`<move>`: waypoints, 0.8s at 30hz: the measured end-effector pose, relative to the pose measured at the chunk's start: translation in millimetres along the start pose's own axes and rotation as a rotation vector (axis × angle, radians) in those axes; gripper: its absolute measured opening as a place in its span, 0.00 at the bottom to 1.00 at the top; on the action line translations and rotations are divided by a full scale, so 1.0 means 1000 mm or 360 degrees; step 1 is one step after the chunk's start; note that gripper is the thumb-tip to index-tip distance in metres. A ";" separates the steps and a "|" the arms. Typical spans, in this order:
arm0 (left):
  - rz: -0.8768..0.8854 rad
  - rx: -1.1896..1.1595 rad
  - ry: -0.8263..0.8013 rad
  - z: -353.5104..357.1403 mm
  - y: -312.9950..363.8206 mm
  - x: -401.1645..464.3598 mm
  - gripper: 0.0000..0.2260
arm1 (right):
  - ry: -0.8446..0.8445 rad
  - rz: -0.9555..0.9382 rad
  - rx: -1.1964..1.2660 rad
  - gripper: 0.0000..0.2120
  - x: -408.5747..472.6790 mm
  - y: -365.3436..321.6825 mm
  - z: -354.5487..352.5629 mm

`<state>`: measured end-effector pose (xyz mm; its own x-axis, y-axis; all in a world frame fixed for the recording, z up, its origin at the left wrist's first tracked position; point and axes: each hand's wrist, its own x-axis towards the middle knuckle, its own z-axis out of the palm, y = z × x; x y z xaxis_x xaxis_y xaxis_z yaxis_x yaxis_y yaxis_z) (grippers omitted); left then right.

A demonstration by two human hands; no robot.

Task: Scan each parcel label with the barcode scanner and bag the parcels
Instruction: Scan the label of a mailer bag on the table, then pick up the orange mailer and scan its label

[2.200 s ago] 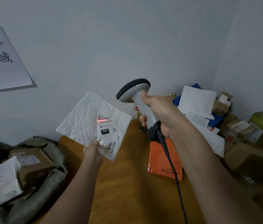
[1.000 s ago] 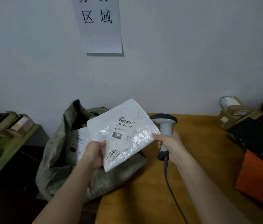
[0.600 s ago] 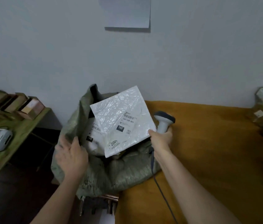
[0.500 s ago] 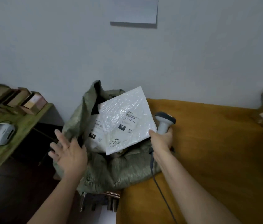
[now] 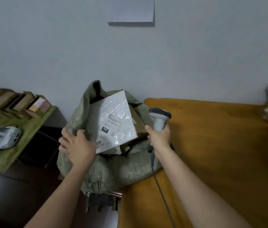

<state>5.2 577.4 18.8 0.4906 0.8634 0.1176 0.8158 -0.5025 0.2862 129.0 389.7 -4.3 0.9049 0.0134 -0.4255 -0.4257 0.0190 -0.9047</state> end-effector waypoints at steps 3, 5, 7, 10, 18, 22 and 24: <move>0.0075 -0.0052 -0.0131 0.011 0.039 -0.015 0.14 | 0.0062 -0.0038 0.0068 0.20 0.006 -0.019 -0.049; 0.0212 -0.0090 -0.0150 0.018 0.072 -0.033 0.15 | 0.0124 -0.0072 0.0071 0.18 0.009 -0.034 -0.085; 0.0383 -0.0136 -0.0177 0.026 0.108 -0.053 0.15 | 0.0204 -0.0109 0.0063 0.16 0.010 -0.051 -0.125; 0.0623 -0.0151 -0.0302 0.040 0.174 -0.092 0.12 | 0.0344 -0.0174 0.0042 0.16 0.014 -0.073 -0.199; 0.1162 -0.0181 -0.0581 0.090 0.339 -0.256 0.15 | 0.0659 -0.0262 -0.0002 0.23 0.033 -0.090 -0.413; 0.1400 -0.0125 -0.0895 0.122 0.398 -0.336 0.18 | 0.0752 -0.0212 -0.0005 0.17 0.045 -0.080 -0.504; 0.1530 -0.0114 -0.1046 0.138 0.418 -0.370 0.20 | 0.0802 -0.0148 -0.0019 0.17 0.050 -0.074 -0.539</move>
<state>207.2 42.1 -36.3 0.9783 -0.0714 -0.1943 0.0132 -0.9153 0.4025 208.1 -149.9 28.8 0.8299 -0.4712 -0.2987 -0.3459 -0.0144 -0.9382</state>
